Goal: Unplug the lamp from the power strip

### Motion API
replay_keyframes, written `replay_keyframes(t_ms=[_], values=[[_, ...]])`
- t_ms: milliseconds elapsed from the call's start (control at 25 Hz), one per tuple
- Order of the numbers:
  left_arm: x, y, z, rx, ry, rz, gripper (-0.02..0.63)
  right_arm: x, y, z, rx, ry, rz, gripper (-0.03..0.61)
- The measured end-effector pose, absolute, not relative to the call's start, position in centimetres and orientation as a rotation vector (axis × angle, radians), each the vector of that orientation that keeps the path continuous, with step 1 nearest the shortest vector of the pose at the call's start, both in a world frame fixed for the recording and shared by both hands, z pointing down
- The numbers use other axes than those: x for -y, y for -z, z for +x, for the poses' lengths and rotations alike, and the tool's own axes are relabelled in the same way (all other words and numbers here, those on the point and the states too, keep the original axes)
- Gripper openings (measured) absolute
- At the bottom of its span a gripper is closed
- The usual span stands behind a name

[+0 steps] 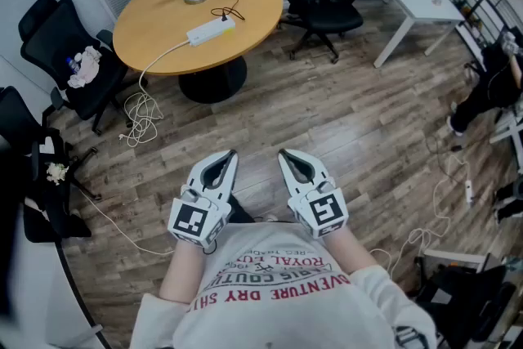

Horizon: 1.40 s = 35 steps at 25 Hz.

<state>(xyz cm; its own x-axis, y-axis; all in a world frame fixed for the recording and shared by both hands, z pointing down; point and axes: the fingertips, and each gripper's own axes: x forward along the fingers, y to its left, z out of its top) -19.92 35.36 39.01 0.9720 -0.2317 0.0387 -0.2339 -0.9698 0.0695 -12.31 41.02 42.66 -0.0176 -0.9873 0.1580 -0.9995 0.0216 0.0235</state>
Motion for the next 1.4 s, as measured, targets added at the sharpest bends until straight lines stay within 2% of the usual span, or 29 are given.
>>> replay_keyframes(t_ms=[880,1400], values=[[-32.5,-41.8,-19.1,0.372,-0.117,2.978,0.031,-38.7,-45.4,-10.7,2.130,-0.309,2.176,0.031],[-18.0,-41.8,-15.4,0.348,-0.107,2.955,0.031,-25.2,-45.7,-7.5,2.080,-0.324,2.174,0.031]])
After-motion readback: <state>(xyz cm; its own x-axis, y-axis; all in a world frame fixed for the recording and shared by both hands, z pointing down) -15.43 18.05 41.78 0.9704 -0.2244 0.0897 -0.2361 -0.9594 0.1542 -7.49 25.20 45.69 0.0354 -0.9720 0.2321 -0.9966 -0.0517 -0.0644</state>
